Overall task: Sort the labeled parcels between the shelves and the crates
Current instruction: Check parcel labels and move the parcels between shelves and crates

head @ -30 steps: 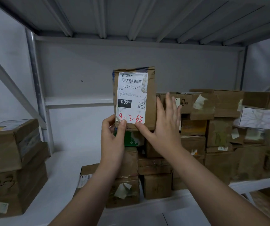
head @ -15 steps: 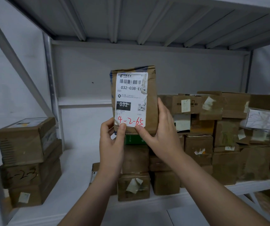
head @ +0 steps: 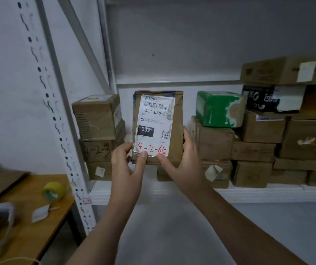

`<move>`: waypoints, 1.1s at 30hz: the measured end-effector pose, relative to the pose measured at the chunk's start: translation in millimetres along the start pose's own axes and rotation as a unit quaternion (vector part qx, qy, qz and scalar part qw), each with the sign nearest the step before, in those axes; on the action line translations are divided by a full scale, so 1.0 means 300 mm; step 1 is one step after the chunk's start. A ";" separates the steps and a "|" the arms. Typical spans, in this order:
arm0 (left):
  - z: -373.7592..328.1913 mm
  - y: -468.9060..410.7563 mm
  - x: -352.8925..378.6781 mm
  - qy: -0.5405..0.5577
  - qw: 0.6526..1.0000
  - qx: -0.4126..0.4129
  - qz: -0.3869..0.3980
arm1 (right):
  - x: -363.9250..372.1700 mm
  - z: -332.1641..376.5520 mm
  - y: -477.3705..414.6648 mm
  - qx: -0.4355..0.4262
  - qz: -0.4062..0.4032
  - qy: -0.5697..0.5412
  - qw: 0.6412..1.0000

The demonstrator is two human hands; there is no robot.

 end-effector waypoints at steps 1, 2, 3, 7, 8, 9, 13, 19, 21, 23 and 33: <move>0.024 0.001 -0.024 -0.028 0.999 0.004 0.015 | 0.039 -0.015 0.022 0.019 0.008 -0.012 1.000; 0.041 0.005 -0.042 -0.044 0.998 0.009 0.039 | 0.074 -0.034 0.041 0.038 0.016 -0.027 0.999; 0.054 0.009 -0.053 -0.061 0.996 0.020 0.066 | 0.106 -0.053 0.056 0.055 0.027 -0.036 0.997; 0.119 0.013 -0.059 -0.238 0.954 0.118 0.140 | 0.204 -0.136 0.090 0.082 0.070 -0.041 0.993; 0.132 0.010 -0.055 -0.278 0.940 0.134 0.148 | 0.220 -0.155 0.097 0.090 0.076 -0.046 0.992; 0.145 0.006 -0.049 -0.307 0.928 0.146 0.155 | 0.235 -0.172 0.101 0.093 0.077 -0.046 0.992; 0.202 -0.020 -0.029 -0.373 0.900 0.150 0.166 | 0.297 -0.236 0.100 0.081 0.120 -0.024 0.989; 0.323 -0.068 0.034 -0.458 0.857 0.138 0.194 | 0.357 -0.338 0.076 0.050 0.235 0.070 0.968; 0.340 -0.082 0.064 -0.501 0.823 0.167 0.207 | 0.363 -0.362 0.063 0.022 0.226 0.119 0.967; 0.341 -0.089 0.095 -0.514 0.806 0.206 0.210 | 0.371 -0.378 0.048 0.018 0.193 0.133 0.972; 0.434 -0.133 0.162 -0.537 0.773 0.224 0.253 | 0.388 -0.407 -0.013 -0.036 0.203 0.191 0.960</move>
Point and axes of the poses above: each hand's wrist, its own y-axis away from the middle knuckle, its own x-axis out of the palm, z = x × y, the point moved 4 cm from there along -y, towards the middle knuckle, and after that the axes turned 12 degrees about -z, right-handed, at the moved point
